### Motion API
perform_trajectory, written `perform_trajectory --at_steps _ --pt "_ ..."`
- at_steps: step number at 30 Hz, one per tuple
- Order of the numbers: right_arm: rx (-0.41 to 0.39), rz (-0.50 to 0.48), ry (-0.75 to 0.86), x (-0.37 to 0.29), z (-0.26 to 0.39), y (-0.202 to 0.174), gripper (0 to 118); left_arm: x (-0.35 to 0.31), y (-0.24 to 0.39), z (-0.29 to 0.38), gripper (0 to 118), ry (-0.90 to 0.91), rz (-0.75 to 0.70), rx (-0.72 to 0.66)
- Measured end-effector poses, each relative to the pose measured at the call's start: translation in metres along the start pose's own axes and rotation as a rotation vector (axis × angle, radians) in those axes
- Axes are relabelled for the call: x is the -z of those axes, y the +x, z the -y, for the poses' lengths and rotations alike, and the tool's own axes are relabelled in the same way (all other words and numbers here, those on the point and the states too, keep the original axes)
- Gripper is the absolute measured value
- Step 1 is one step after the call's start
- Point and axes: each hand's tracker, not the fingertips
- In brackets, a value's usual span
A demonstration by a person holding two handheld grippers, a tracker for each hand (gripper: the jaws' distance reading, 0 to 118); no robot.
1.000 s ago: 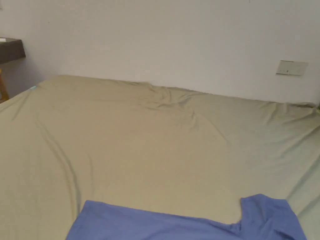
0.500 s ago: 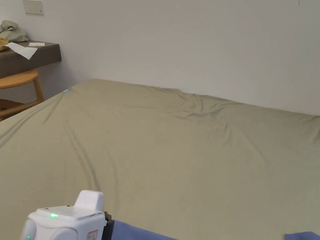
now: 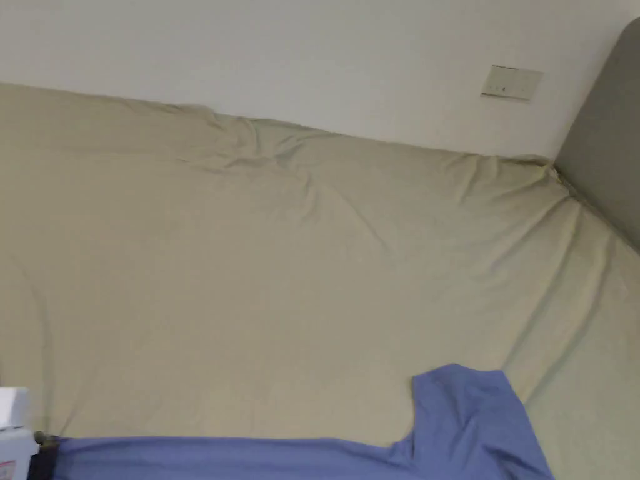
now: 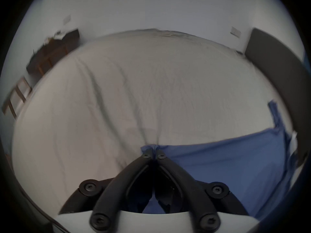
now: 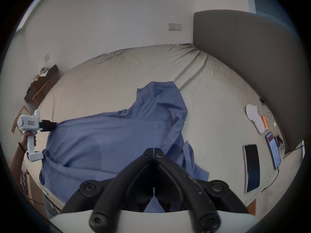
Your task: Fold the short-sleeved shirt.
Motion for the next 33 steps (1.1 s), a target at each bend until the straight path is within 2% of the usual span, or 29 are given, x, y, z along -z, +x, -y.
perform_trajectory --at_steps 1,2,4,5,6,11,13,14,15,16,17,19,21,23,27,33 --pt "-0.01 0.005 0.016 0.008 -0.008 0.003 4 0.0 0.0 -0.001 0 0.01 -0.024 -0.008" --pt "-0.019 0.017 0.047 0.018 -0.016 0.007 12 0.002 0.0 -0.002 0 0.006 -0.021 0.016" --pt "-0.006 0.021 0.064 0.047 -0.033 0.018 66 0.007 0.002 -0.001 0 -0.003 -0.024 0.025" --pt "0.007 0.031 0.06 0.065 -0.041 0.025 89 0.006 0.002 -0.001 0 -0.004 -0.025 0.015" --pt "0.023 0.044 0.044 0.084 -0.048 0.031 103 0.005 0.002 -0.002 0 -0.005 -0.025 -0.004" --pt "0.073 0.133 -0.087 0.168 -0.075 0.058 86 0.008 0.002 0.0 0 -0.003 -0.024 -0.043" --pt "0.055 0.133 -0.149 0.19 -0.08 0.06 75 0.011 0.003 0.001 0 0.009 -0.041 -0.027" --pt "0.055 0.141 -0.187 0.197 -0.081 0.06 58 0.012 0.007 0.002 0 0.012 -0.058 -0.003" --pt "0.058 0.123 -0.21 0.201 -0.082 0.06 33 0.012 0.011 0.003 0 0.017 -0.078 0.024" --pt "0.066 0.089 -0.2 0.198 -0.082 0.059 12 0.011 0.015 0.003 0 0.018 -0.096 0.051" --pt "0.064 0.074 -0.177 0.19 -0.083 0.057 5 0.011 0.019 0.003 0 0.015 -0.113 0.076" --pt "0.061 0.049 -0.168 0.176 -0.087 0.053 5 0.006 0.023 -0.002 0 0.001 -0.126 0.098" --pt "-0.021 0.052 -0.109 0.154 -0.089 0.048 5 -0.011 0.024 -0.006 0 -0.024 -0.116 0.094" --pt "-0.072 0.045 -0.046 0.119 -0.088 0.049 5 -0.043 0.017 -0.001 0 0.004 -0.022 0.067" --pt "-0.03 -0.014 0.052 0.051 -0.069 0.061 5 -0.114 -0.007 0.022 0 0.099 0.031 -0.005" --pt "0.023 0.01 0.082 -0.031 0.003 0.07 5 -0.183 -0.021 0.094 0 0.083 0.028 -0.028"
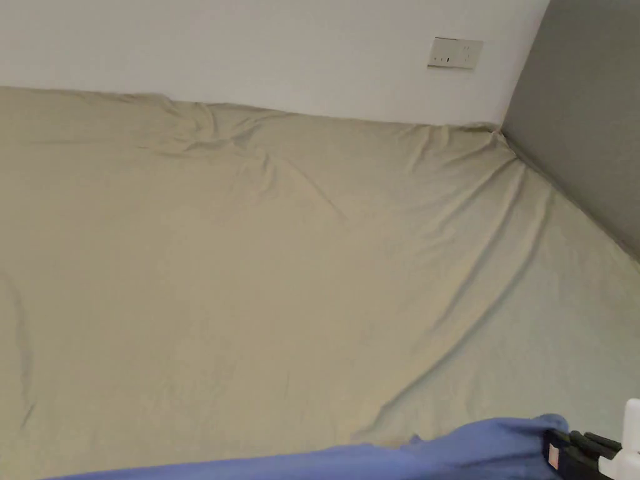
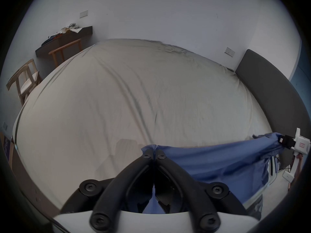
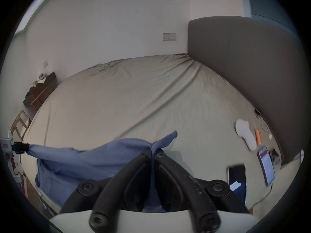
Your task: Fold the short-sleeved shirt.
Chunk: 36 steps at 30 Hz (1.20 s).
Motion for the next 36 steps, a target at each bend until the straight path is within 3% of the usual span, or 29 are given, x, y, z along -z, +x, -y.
perform_trajectory --at_steps 6,12,14,15,16,17,19,20,22,24,27,28,30,36 --pt "0.027 0.061 -0.119 -0.041 0.078 0.001 5 -0.016 -0.012 0.073 0 -0.113 -0.028 -0.065" --pt "0.099 0.087 -0.213 -0.025 0.125 0.006 6 -0.005 -0.025 0.109 0 -0.173 -0.039 -0.124" --pt "0.125 0.093 -0.226 -0.011 0.134 0.006 15 0.005 -0.027 0.112 0 -0.188 -0.04 -0.128" --pt "0.134 0.101 -0.235 -0.005 0.137 0.005 37 0.01 -0.027 0.113 3 -0.191 -0.037 -0.13" --pt "0.136 0.133 -0.24 0.001 0.142 0.005 50 0.013 -0.028 0.113 6 -0.189 -0.033 -0.131" --pt "0.13 0.178 -0.241 0.005 0.144 0.006 57 0.015 -0.027 0.111 11 -0.185 -0.032 -0.133" --pt "0.143 0.165 -0.223 0.006 0.146 0.013 58 0.013 -0.028 0.11 38 -0.146 0.018 -0.158" --pt "0.207 0.135 -0.22 0.002 0.145 0.017 57 0.01 -0.029 0.109 51 -0.13 0.065 -0.183" --pt "0.29 0.114 -0.199 -0.015 0.138 0.022 57 0.001 -0.027 0.101 59 -0.149 0.099 -0.203" --pt "0.308 0.093 -0.083 -0.042 0.128 0.021 57 -0.016 -0.024 0.094 55 -0.14 0.062 -0.183" --pt "0.225 0.031 0.041 -0.076 0.106 0.01 53 -0.049 -0.022 0.081 0 0.002 -0.013 -0.073" --pt "0.189 0.016 0.072 -0.085 0.099 0.003 41 -0.062 -0.025 0.075 0 0.012 -0.02 -0.073" --pt "0.15 0.012 0.123 -0.095 0.091 -0.011 2 -0.077 -0.031 0.068 0 0.029 0.017 -0.088" --pt "0.097 -0.128 0.125 -0.099 0.088 -0.042 1 -0.064 -0.055 0.084 0 0.047 0.128 -0.249"
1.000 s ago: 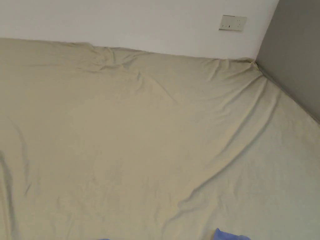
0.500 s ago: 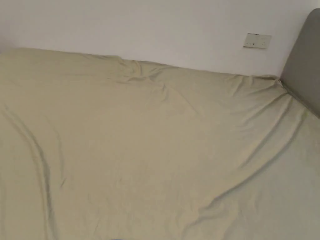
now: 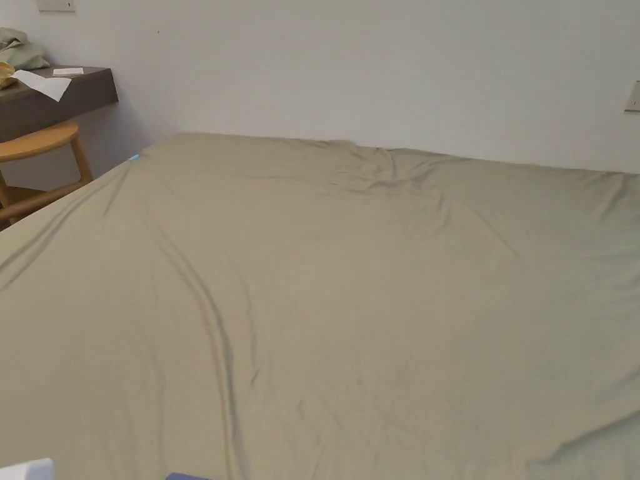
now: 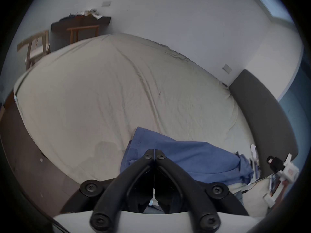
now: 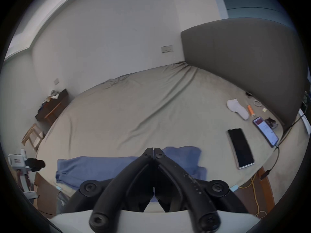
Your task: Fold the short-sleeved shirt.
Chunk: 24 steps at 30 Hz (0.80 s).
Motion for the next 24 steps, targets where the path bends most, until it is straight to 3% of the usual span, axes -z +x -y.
perform_trajectory --at_steps 2,3,4,6,7,12,14,17,20,22,24 --pt "0.034 -0.024 -0.02 0.005 0.003 -0.003 2 0.011 -0.021 -0.003 3 0.0 0.035 -0.057" --pt "0.036 -0.032 -0.031 0.006 0.003 -0.003 2 0.021 -0.029 0.0 17 -0.017 0.071 -0.089" --pt "0.032 -0.032 -0.04 0.009 0.002 -0.005 2 0.03 -0.039 -0.001 39 -0.045 0.101 -0.128" --pt "0.005 -0.011 -0.06 0.01 0.002 -0.01 2 0.047 -0.059 -0.003 101 -0.083 0.175 -0.199" --pt "-0.009 -0.004 -0.066 0.011 0.001 -0.013 2 0.056 -0.065 0.0 111 -0.106 0.198 -0.237" --pt "-0.015 -0.029 -0.077 0.013 -0.002 -0.026 2 0.093 -0.095 0.013 102 -0.186 0.316 -0.351" --pt "-0.001 -0.044 -0.077 0.016 -0.004 -0.031 2 0.086 -0.1 0.013 96 -0.049 0.455 -0.384" --pt "-0.007 -0.07 -0.086 0.023 -0.006 -0.04 2 0.119 -0.095 0.028 90 -0.24 0.56 -0.584" --pt "-0.032 -0.088 -0.092 0.027 -0.008 -0.051 2 0.135 -0.072 0.039 58 -0.222 0.556 -0.513" --pt "-0.041 -0.102 -0.1 0.029 -0.008 -0.055 2 0.139 -0.058 0.041 21 -0.215 0.47 -0.446" --pt "-0.04 -0.111 -0.109 0.031 -0.008 -0.054 2 0.142 -0.069 0.041 13 -0.203 0.489 -0.483"
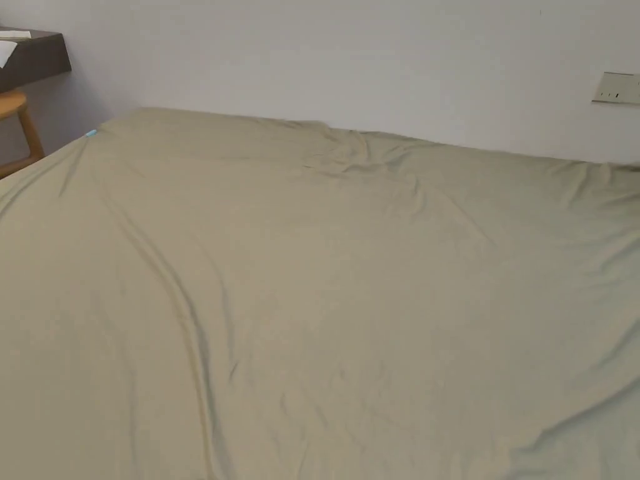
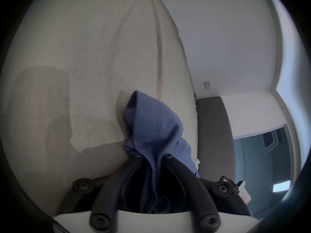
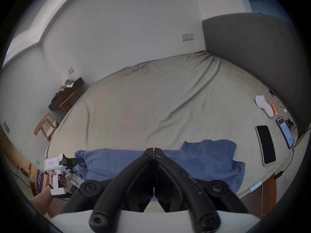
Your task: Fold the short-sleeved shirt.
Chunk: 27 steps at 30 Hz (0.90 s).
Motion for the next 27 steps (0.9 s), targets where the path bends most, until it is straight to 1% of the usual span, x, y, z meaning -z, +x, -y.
perform_trajectory --at_steps 1,4,6,9,11,14,16,18,19,20,22,25,27 --pt "0.0 0.002 -0.004 0.001 0.0 0.001 2 -0.006 0.003 0.0 12 0.021 0.009 -0.043" --pt "0.009 0.023 -0.005 0.001 0.001 0.003 2 -0.033 0.009 0.004 11 0.113 -0.003 -0.082" --pt "0.025 0.025 -0.005 0.001 0.002 0.007 2 -0.052 0.011 0.003 9 0.152 0.02 -0.111" --pt "0.04 0.028 -0.004 0.001 0.003 0.011 2 -0.082 0.024 0.0 9 0.191 0.013 -0.13" --pt "0.042 0.031 -0.002 0.002 0.004 0.012 2 -0.106 0.035 -0.007 9 0.29 -0.017 -0.055" --pt "0.056 0.019 -0.002 0.004 0.007 0.015 2 -0.141 0.046 -0.02 9 0.425 -0.127 -0.028" --pt "0.063 0.006 -0.005 0.005 0.009 0.015 2 -0.155 0.063 -0.023 9 0.456 -0.267 0.027" --pt "0.065 0.001 -0.009 0.008 0.011 0.014 2 -0.149 0.09 -0.014 9 0.382 -0.392 0.164" --pt "0.066 -0.001 -0.012 0.01 0.013 0.013 2 -0.14 0.103 -0.005 9 0.332 -0.41 0.243" --pt "0.069 -0.004 -0.015 0.011 0.014 0.014 2 -0.133 0.113 0.004 9 0.306 -0.395 0.292" --pt "0.082 -0.021 -0.027 0.014 0.016 0.015 2 -0.109 0.131 0.021 9 0.219 -0.248 0.295" --pt "0.082 -0.034 -0.04 0.014 0.018 0.014 2 -0.06 0.147 0.04 9 0.106 -0.12 0.307" --pt "0.078 -0.036 -0.041 0.01 0.021 0.015 2 -0.022 0.151 0.051 9 0.005 -0.122 0.367"
